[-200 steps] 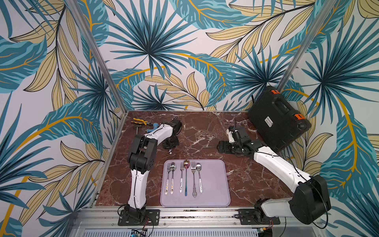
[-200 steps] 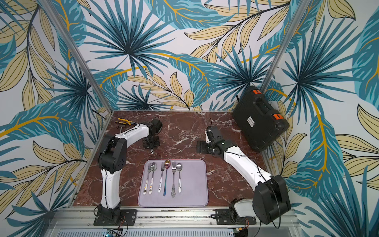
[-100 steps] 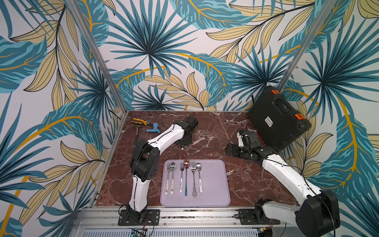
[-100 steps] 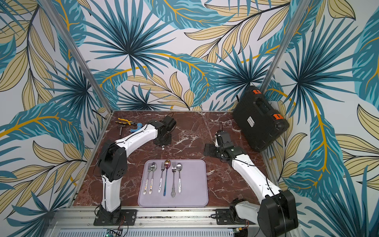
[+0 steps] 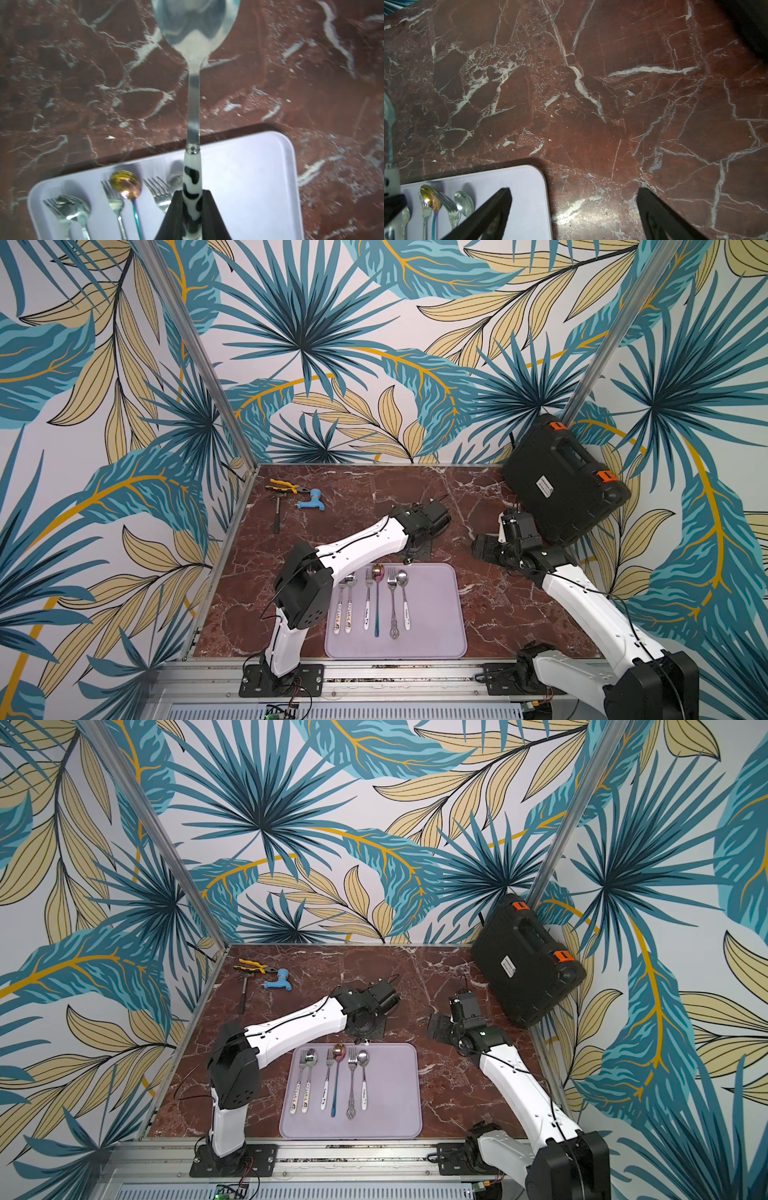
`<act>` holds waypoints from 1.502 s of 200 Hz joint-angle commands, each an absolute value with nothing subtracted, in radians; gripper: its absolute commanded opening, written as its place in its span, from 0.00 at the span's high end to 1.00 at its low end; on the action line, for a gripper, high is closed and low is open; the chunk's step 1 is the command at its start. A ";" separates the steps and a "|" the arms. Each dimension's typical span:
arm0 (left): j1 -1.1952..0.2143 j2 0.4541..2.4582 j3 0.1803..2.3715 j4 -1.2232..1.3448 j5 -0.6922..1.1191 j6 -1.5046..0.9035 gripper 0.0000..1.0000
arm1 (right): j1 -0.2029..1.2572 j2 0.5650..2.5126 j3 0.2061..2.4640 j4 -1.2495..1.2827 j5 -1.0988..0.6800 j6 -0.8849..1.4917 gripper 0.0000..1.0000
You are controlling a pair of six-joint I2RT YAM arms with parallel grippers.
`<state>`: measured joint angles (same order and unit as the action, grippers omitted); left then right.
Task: Set the spoon and fork side by side
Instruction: Pick up the spoon from the center of the board, then place the spoon on the tray.
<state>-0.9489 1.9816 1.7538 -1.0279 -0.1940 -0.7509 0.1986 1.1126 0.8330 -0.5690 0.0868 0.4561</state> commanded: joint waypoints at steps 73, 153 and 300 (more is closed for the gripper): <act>-1.156 1.943 1.560 -0.927 -0.116 -0.969 1.00 | 0.148 1.091 0.797 -0.577 0.124 0.462 0.00; -1.211 1.958 1.450 -0.788 -0.050 -1.120 1.00 | 0.109 1.071 0.778 -0.559 0.096 0.470 0.01; -1.192 2.052 1.467 -0.772 -0.022 -1.146 0.94 | 0.103 1.055 0.770 -0.555 0.084 0.470 0.00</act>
<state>-1.1965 2.0438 1.4689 -0.7944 -0.0303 -1.1362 0.1101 1.0695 0.7944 -0.5655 0.0963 0.4603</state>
